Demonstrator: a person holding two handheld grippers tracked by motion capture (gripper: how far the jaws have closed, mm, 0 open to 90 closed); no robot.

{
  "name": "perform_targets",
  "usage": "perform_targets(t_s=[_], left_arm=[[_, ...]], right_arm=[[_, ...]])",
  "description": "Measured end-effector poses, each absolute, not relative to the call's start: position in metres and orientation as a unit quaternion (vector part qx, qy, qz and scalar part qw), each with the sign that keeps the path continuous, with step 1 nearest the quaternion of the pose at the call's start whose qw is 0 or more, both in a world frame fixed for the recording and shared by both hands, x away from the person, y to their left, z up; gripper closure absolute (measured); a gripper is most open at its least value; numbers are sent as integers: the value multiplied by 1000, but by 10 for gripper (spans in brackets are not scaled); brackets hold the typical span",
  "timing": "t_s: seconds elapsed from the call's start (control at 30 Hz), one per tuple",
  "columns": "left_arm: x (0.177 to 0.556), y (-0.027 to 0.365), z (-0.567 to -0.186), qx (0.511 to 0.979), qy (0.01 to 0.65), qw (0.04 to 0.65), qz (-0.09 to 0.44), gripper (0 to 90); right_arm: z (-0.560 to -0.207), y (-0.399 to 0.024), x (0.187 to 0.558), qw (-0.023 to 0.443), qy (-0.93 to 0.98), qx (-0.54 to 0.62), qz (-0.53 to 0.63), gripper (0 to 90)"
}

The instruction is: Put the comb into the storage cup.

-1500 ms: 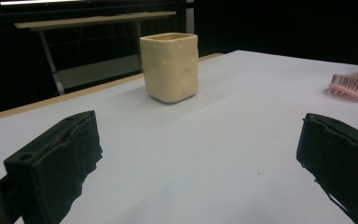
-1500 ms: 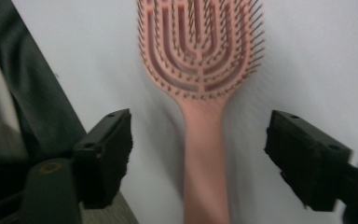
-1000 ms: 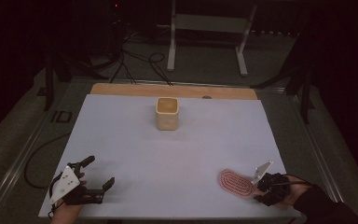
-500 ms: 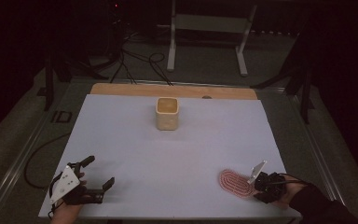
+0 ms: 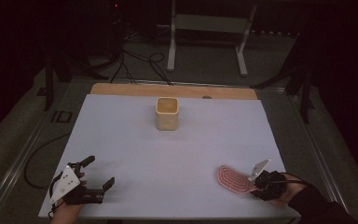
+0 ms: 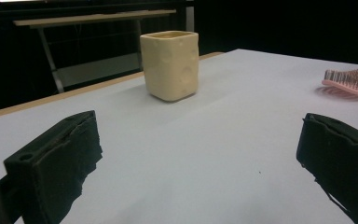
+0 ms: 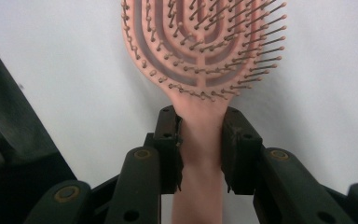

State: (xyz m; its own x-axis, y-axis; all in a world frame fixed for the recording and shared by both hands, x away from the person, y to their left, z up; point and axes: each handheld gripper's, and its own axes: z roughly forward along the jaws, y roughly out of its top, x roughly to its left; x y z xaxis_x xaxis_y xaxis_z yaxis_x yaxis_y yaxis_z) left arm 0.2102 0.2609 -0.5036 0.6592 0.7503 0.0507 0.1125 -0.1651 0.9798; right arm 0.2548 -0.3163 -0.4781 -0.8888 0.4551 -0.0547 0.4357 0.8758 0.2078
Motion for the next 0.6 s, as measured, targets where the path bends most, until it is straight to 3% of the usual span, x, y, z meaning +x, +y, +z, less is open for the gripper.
perform_targets(t_s=[0.6], left_arm=[[210, 261, -503, 710, 302, 570, 281, 0]], right_arm=[[-459, -288, 274, 90, 943, 236, 215, 706]])
